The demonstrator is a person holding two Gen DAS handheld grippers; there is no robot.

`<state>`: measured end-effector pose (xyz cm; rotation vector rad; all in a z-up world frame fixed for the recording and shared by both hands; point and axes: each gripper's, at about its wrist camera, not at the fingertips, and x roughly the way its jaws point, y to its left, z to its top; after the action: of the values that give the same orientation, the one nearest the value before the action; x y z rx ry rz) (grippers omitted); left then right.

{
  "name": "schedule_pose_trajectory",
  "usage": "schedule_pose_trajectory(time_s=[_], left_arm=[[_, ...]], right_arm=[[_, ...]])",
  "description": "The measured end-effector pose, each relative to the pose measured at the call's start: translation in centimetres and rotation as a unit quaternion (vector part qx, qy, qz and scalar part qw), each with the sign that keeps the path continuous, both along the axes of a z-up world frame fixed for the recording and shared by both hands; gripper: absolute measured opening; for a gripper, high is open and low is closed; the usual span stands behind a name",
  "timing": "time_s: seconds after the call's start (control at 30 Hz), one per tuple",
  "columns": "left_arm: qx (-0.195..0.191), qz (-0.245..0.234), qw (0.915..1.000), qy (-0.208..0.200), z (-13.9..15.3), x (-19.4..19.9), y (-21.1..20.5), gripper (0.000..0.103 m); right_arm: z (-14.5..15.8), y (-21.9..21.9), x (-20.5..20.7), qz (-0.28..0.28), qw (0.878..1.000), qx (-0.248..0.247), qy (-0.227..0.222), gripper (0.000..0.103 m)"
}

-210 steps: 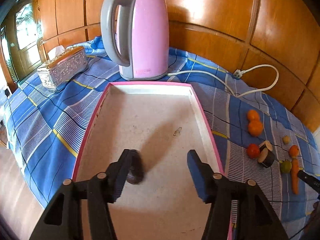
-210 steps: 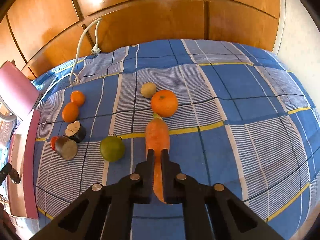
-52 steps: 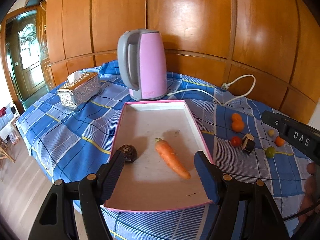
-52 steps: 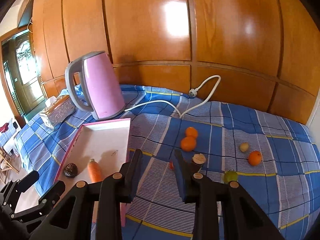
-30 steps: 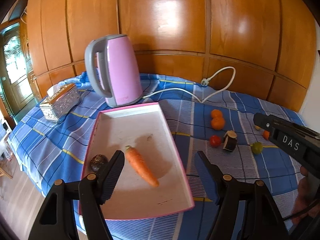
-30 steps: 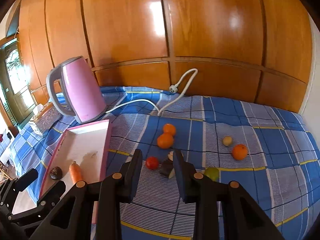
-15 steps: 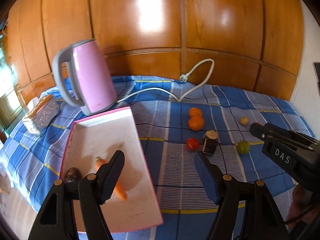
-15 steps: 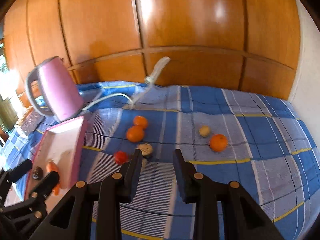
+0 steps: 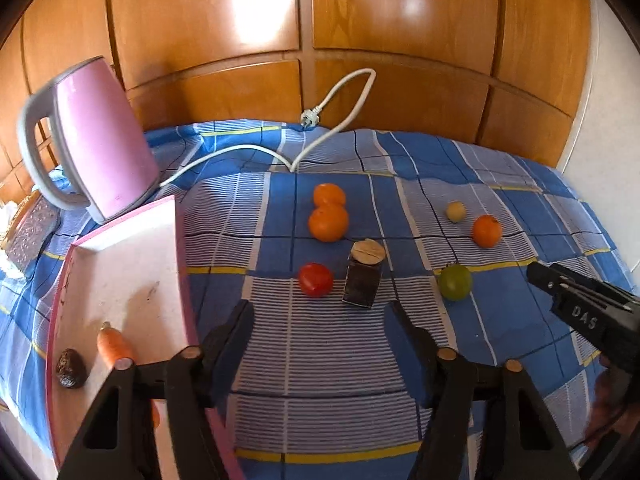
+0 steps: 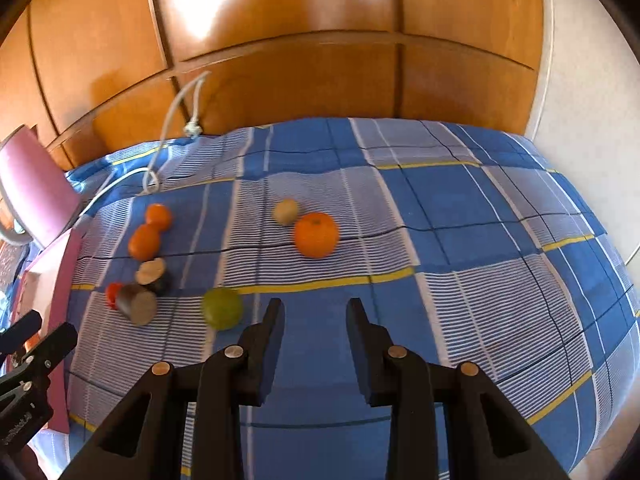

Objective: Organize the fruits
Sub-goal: 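Grasp the dark cylindrical eggplant piece with the left tool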

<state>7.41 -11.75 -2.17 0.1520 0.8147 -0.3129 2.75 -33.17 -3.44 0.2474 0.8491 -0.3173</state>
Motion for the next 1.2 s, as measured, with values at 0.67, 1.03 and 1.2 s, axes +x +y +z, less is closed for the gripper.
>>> schedule_pose_trajectory(time_s=[0.67, 1.03, 1.2], left_arm=[[-0.018, -0.054, 0.9976, 0.040, -3.8, 4.9, -4.5, 0.054], [-0.046, -0.069, 0.9961, 0.031, -3.2, 1.8, -2.3, 0.027], [-0.045, -0.051, 0.9967, 0.044, -4.8, 1.3, -0.9, 0.027]], right_arm=[[-0.8, -0.1, 1.3, 0.020, 0.999, 0.021, 0.016, 0.032], [-0.9, 1.1, 1.9, 0.070, 0.996, 0.062, 0.005, 0.032], [-1.1, 2.6, 2.7, 0.107, 0.990, 0.092, 0.000, 0.032]])
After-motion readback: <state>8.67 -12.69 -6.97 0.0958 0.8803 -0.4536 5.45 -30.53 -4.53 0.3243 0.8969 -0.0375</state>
